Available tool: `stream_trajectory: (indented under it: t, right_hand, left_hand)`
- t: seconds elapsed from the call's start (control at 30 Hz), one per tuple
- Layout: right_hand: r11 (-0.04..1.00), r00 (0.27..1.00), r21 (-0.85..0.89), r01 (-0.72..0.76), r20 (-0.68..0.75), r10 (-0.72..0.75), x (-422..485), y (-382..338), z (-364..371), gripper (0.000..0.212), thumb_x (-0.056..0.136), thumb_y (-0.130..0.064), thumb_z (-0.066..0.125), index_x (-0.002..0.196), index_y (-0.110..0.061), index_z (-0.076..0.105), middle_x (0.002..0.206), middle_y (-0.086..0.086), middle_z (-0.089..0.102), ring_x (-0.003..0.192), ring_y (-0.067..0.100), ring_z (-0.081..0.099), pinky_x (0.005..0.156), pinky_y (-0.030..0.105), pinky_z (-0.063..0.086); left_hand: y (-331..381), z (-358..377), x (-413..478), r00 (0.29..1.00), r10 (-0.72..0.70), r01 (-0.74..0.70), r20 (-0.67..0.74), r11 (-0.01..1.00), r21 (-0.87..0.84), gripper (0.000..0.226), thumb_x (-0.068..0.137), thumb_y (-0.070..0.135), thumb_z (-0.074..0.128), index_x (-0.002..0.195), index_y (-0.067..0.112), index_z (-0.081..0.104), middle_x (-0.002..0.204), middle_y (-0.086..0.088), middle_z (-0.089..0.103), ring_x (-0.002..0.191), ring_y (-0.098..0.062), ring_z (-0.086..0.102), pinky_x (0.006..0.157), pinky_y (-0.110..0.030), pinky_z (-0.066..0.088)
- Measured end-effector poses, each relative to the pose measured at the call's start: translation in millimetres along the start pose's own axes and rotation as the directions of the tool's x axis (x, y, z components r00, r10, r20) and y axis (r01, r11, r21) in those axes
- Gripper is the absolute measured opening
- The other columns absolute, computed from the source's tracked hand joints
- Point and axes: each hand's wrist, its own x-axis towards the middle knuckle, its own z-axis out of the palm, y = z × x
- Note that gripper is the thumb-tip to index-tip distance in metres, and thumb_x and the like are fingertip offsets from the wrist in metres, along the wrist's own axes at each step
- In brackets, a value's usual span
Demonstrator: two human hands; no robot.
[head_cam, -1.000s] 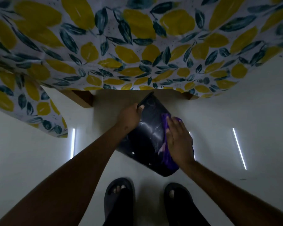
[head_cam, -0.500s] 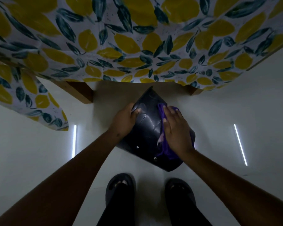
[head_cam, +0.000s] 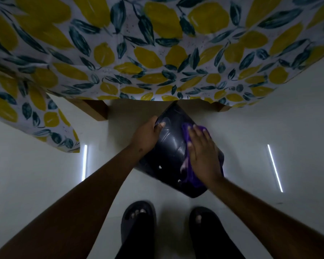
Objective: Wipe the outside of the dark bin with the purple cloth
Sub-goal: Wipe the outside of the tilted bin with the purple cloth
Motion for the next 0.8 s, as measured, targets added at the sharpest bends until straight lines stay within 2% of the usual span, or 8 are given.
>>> stream_trajectory:
  t: [0.07,0.17,0.27,0.37,0.53,0.6,0.7,0.8]
  right_hand:
    - [0.969,0.980,-0.155,0.194,0.076,-0.184,-35.1,-16.4,3.6,0.061,0.096,-0.034,0.035,0.152,-0.028,0.013,0.160,0.001,0.021,0.147,0.031,0.015,0.115,0.051,0.023]
    - [0.942,0.949,-0.117,0.314,0.060,-0.308,-18.5,-25.0,-3.2,0.061,0.094,-0.036,0.032,0.152,-0.030,0.015,0.160,-0.001,0.019,0.147,0.031,0.015,0.113,0.050,0.024]
    - [0.996,0.997,0.053,0.076,0.027,-0.077,42.4,-15.6,-8.9,0.049,0.101,-0.032,0.028,0.149,-0.021,0.029,0.154,0.006,0.034,0.141,0.030,0.032,0.108,0.046,0.033]
    - [0.954,0.989,0.261,-0.146,0.041,0.140,53.0,0.0,-6.5,0.051,0.099,-0.038,0.028,0.145,-0.018,0.039,0.144,0.009,0.048,0.130,0.029,0.046,0.106,0.042,0.038]
    - [0.968,0.976,-0.129,0.214,0.055,-0.209,-37.6,-26.4,5.0,0.056,0.096,-0.035,0.029,0.152,-0.028,0.020,0.160,0.000,0.022,0.147,0.030,0.015,0.114,0.048,0.019]
    - [0.943,0.955,-0.151,0.295,0.073,-0.287,-37.2,-28.7,5.6,0.057,0.097,-0.037,0.029,0.152,-0.031,0.017,0.161,-0.002,0.018,0.148,0.029,0.012,0.115,0.048,0.018]
    - [0.981,0.984,-0.076,0.178,0.037,-0.176,8.3,-23.8,-1.8,0.052,0.100,-0.040,0.021,0.152,-0.028,0.020,0.160,-0.001,0.021,0.147,0.027,0.016,0.114,0.045,0.022]
    - [0.977,0.998,0.204,-0.058,0.028,0.053,47.3,-10.6,-8.4,0.051,0.101,-0.035,0.028,0.148,-0.016,0.033,0.153,0.009,0.037,0.140,0.028,0.034,0.112,0.040,0.029]
  left_hand:
    - [-2.3,0.8,4.0,1.000,0.013,-0.013,-0.007,1.000,0.013,0.031,0.098,0.035,0.041,0.113,0.010,0.052,0.102,-0.017,0.066,0.094,-0.035,0.062,0.074,-0.032,0.043]
    - [-1.0,-1.2,3.2,1.000,0.028,-0.028,-0.006,1.000,0.010,0.033,0.098,0.035,0.042,0.116,0.010,0.051,0.112,-0.017,0.065,0.104,-0.034,0.061,0.083,-0.036,0.046]
    - [-1.9,-2.8,-2.7,1.000,0.015,-0.015,0.001,1.000,-0.013,0.035,0.098,0.038,0.041,0.121,0.013,0.050,0.117,-0.014,0.065,0.107,-0.031,0.060,0.092,-0.040,0.048]
    - [-7.4,-1.9,-8.8,1.000,0.014,-0.014,0.000,1.000,-0.010,0.034,0.098,0.038,0.041,0.117,0.012,0.051,0.112,-0.013,0.065,0.104,-0.031,0.061,0.091,-0.041,0.049]
    - [-9.0,-2.9,-0.7,1.000,0.004,-0.004,-0.003,1.000,0.007,0.033,0.098,0.036,0.042,0.119,0.013,0.052,0.115,-0.014,0.066,0.105,-0.032,0.061,0.086,-0.035,0.046]
    - [-7.5,-1.7,2.4,1.000,0.013,-0.013,-0.010,1.000,0.012,0.034,0.098,0.036,0.042,0.119,0.012,0.052,0.116,-0.014,0.065,0.107,-0.032,0.060,0.082,-0.031,0.042]
    - [-2.6,-0.9,2.1,1.000,0.031,-0.031,0.002,0.999,0.010,0.033,0.099,0.034,0.041,0.118,0.009,0.051,0.116,-0.016,0.064,0.107,-0.032,0.059,0.078,-0.027,0.037]
    - [-0.5,0.2,0.1,1.000,0.017,-0.017,0.004,1.000,0.022,0.035,0.099,0.035,0.041,0.120,0.010,0.050,0.118,-0.017,0.063,0.109,-0.033,0.059,0.079,-0.027,0.037]
